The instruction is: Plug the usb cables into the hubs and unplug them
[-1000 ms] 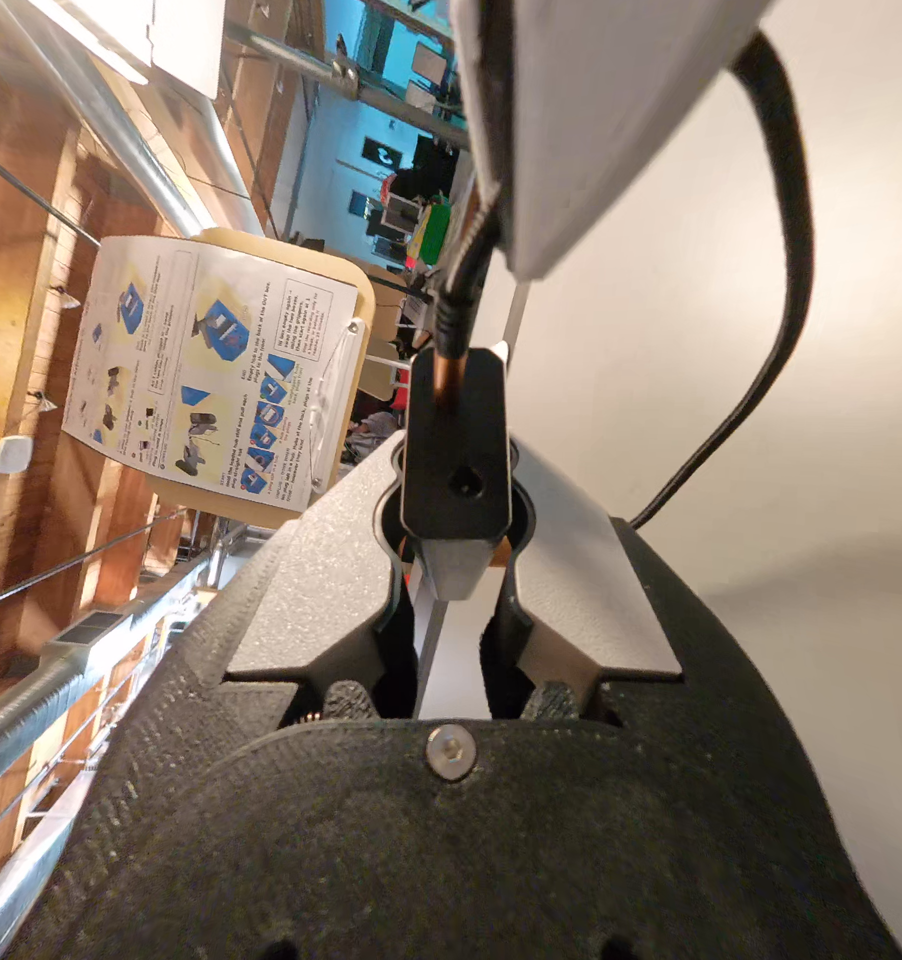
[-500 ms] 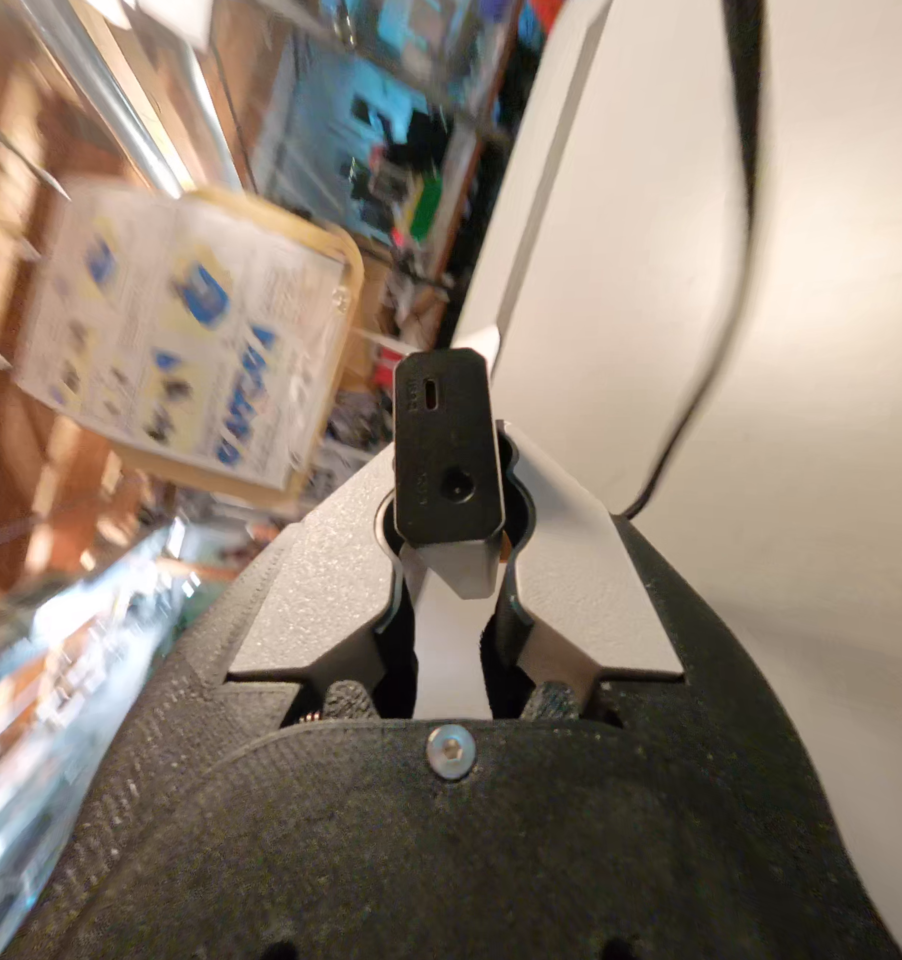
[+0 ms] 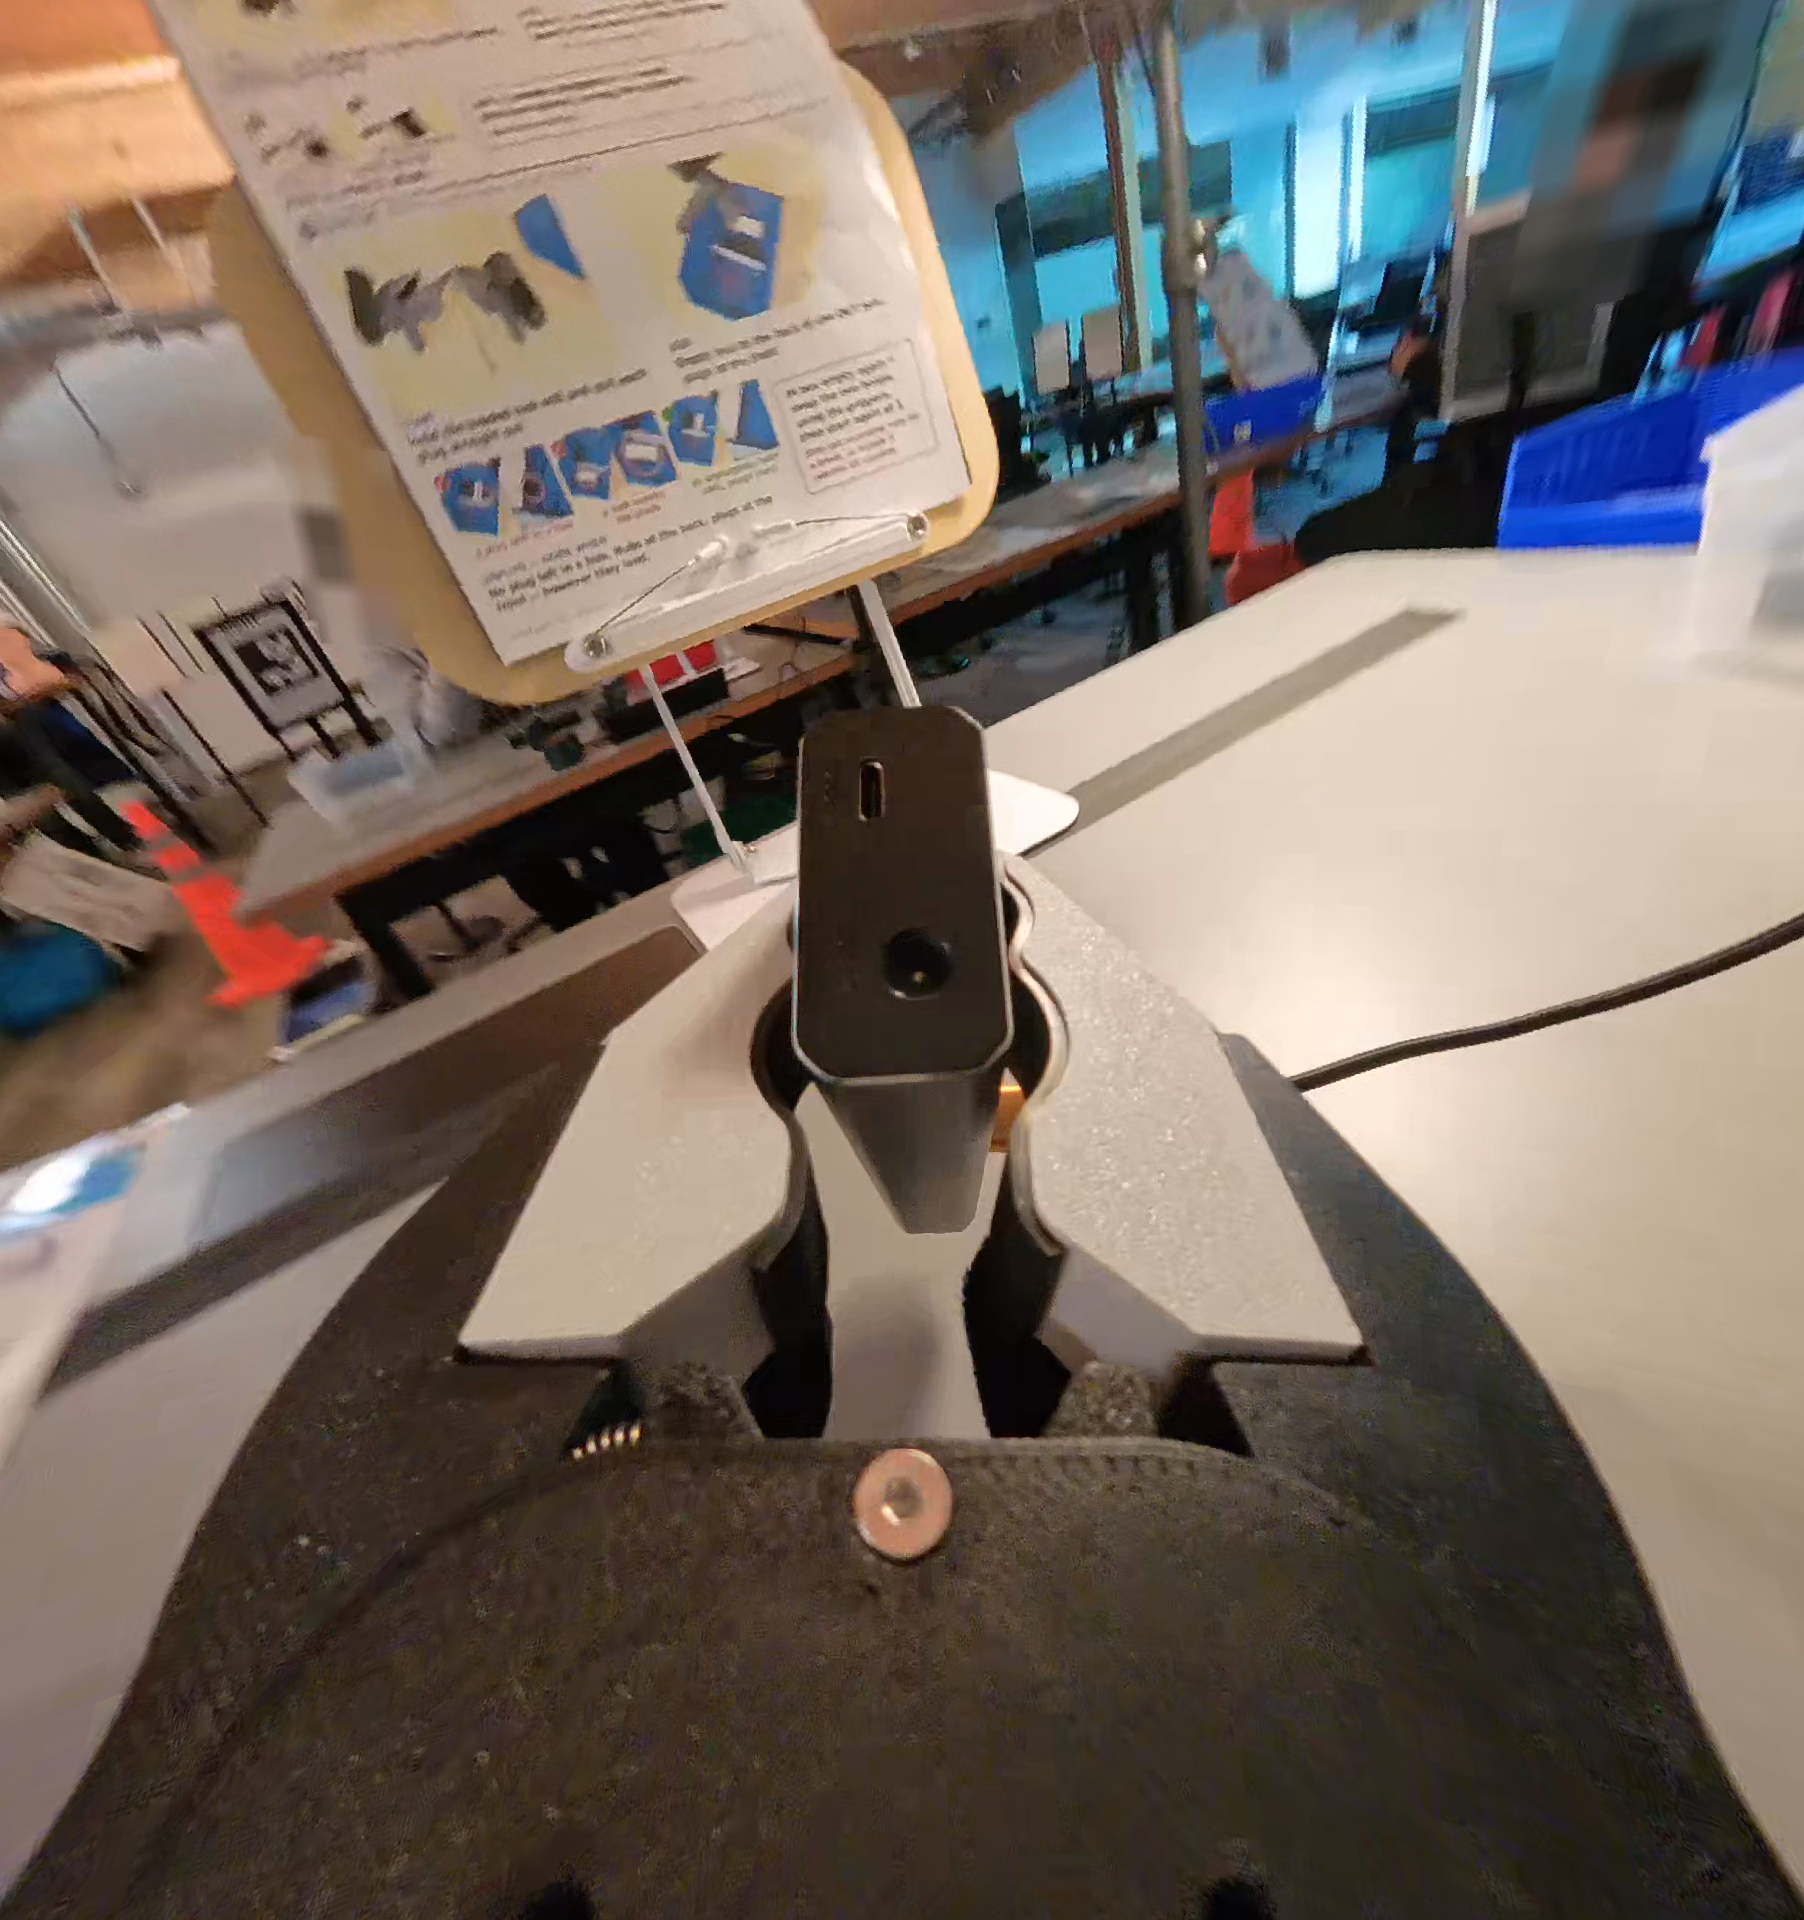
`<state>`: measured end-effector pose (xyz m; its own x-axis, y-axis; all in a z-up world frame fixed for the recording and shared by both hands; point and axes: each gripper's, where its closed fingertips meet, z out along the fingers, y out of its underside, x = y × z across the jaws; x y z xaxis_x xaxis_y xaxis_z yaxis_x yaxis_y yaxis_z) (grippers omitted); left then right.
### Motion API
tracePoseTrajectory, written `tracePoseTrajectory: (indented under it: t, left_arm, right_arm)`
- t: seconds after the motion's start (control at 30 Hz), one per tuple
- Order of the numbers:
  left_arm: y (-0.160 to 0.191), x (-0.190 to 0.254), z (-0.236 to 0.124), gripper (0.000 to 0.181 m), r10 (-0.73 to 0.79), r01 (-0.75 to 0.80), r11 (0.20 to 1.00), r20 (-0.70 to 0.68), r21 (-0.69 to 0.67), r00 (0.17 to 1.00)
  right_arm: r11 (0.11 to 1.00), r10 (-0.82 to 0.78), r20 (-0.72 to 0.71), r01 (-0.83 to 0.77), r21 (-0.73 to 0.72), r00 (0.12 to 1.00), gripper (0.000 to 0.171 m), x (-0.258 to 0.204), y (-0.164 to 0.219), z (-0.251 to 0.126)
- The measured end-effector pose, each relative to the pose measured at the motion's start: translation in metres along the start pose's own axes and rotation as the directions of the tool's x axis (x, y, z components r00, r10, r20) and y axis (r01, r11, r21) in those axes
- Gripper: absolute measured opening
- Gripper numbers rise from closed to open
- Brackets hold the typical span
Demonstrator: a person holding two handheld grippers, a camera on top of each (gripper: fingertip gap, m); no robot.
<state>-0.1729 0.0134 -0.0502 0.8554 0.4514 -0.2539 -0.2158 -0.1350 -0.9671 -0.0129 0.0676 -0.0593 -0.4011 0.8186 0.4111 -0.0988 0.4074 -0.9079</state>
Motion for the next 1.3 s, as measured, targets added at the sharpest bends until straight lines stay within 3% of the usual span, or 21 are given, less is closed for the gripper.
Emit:
tracePoseTrajectory:
  t: [0.23, 0.53, 0.8, 1.0, 1.1, 1.3]
  left_arm:
    - [-0.001, -0.019, -0.005, 0.031, -0.273, 0.276, 0.959, -0.053, 0.066, 0.961]
    - [-0.006, -0.027, -0.008, 0.031, -0.296, 0.301, 0.948, -0.058, 0.105, 0.953]
    - [-0.004, -0.025, -0.007, 0.031, -0.307, 0.313, 0.943, -0.065, 0.11, 0.949]
    - [-0.015, -0.006, -0.007, 0.031, -0.256, 0.274, 0.951, -0.13, 0.142, 0.958]
    - [-0.024, 0.012, -0.008, 0.031, -0.211, 0.245, 0.954, -0.194, 0.174, 0.958]
    - [-0.039, 0.071, -0.009, 0.03, -0.02, 0.091, 0.971, -0.304, 0.22, 0.952]
  right_arm:
    - [0.996, 0.06, -0.024, -0.058, 0.065, 0.998, 0.016, 0.025, -0.006, -0.013]
    - [0.983, 0.138, -0.153, -0.116, 0.139, 0.979, 0.017, 0.093, -0.004, -0.051]
    - [0.962, 0.221, -0.206, -0.179, 0.205, 0.953, 0.017, 0.126, -0.003, -0.076]
    - [0.977, 0.16, -0.192, -0.128, 0.169, 0.968, 0.017, 0.11, -0.008, -0.066]
    - [0.96, 0.247, -0.096, -0.23, 0.159, 0.964, 0.017, 0.092, -0.002, -0.051]
    - [0.902, 0.431, 0.121, -0.425, -0.069, 0.894, 0.034, 0.017, 0.033, 0.006]
